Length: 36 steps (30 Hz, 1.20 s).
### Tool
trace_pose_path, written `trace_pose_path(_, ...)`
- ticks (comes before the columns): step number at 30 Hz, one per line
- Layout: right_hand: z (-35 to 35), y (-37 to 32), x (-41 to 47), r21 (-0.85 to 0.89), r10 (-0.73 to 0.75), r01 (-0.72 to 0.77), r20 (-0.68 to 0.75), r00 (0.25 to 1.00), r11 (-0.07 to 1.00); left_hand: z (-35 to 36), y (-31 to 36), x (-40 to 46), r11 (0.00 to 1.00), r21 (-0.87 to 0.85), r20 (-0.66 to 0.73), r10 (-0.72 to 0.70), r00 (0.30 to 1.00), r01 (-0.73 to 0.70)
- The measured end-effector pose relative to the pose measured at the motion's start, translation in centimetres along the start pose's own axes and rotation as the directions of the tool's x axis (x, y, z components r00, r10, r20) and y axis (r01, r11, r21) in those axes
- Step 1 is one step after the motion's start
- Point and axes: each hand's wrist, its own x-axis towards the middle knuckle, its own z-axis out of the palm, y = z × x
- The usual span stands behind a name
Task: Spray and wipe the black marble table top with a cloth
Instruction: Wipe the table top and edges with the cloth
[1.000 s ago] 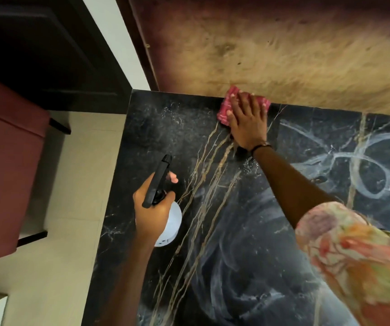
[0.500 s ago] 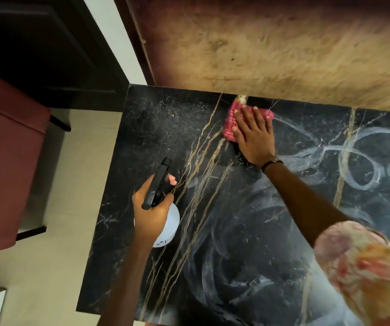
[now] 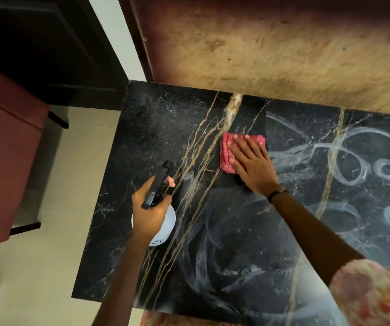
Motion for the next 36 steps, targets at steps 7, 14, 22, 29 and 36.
trace_pose_path(7, 1.2, -10.6, 5.1, -0.004, -0.017, 0.017, 0.013, 1.0, 1.0, -0.4, 0.4, -0.3, 0.999, -0.047, 0.016, -0.017, 1.0, 0.017)
trace_pose_path(14, 2.4, -5.8, -4.6, -0.044, -0.369, 0.371, 0.049, 0.928, 0.928, -1.4, 0.5, -3.8, 0.992, -0.029, -0.04, -0.122, 0.992, 0.121)
trace_pose_path(22, 1.1, -9.7, 2.2, 0.031, 0.046, -0.046, 0.008, 0.999, 0.998, -2.6, -0.7, -7.1, 0.974, -0.011, -0.119, -0.226, 0.967, 0.226)
trace_pose_path(29, 3.6, -13.6, -6.6, -0.017, -0.358, 0.361, 0.092, 0.929, 0.932, -3.3, -1.0, -8.1, 0.986, 0.015, -0.102, -0.163, 0.981, 0.165)
trace_pose_path(36, 1.7, -4.6, -7.6, -0.069, -0.069, 0.072, 0.049, 0.996, 0.995, -4.3, -2.3, -9.8, 0.983, 0.037, -0.085, -0.177, 0.981, 0.18)
